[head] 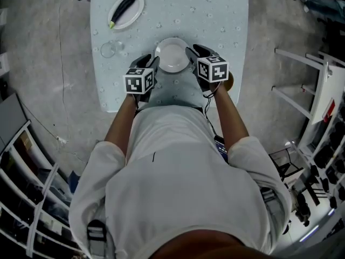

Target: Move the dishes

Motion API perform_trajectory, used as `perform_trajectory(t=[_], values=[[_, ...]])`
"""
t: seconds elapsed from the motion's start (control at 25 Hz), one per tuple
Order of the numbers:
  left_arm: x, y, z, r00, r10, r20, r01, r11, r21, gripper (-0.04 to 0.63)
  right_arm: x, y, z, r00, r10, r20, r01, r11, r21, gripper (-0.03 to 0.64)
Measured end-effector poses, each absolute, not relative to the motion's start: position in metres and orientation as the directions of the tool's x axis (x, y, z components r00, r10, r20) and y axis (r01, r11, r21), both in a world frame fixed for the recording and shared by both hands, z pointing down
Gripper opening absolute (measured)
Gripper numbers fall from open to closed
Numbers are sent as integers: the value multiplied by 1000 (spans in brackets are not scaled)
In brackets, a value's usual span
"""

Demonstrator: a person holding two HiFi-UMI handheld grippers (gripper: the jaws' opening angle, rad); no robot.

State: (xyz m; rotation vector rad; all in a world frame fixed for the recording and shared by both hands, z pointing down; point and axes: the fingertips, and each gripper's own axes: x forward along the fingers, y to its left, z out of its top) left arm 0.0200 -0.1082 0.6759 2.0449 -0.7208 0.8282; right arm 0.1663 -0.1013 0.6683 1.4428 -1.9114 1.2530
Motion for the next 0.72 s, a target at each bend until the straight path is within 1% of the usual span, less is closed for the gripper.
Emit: perform_trajectory(t=[0.12, 0.52, 0.72], values=[[23, -109, 681, 634, -178, 753, -720, -491, 490, 144, 165, -102, 676, -368, -503, 782, -916, 53, -397, 144], [27, -112, 694, 635, -129, 762, -724, -443, 529, 143, 159, -100, 693, -384, -443, 810, -912, 45, -407, 175], [30, -105, 703, 637, -97, 765, -726, -411, 552, 141, 154, -92, 705, -383, -398, 834, -913, 26, -408, 169]])
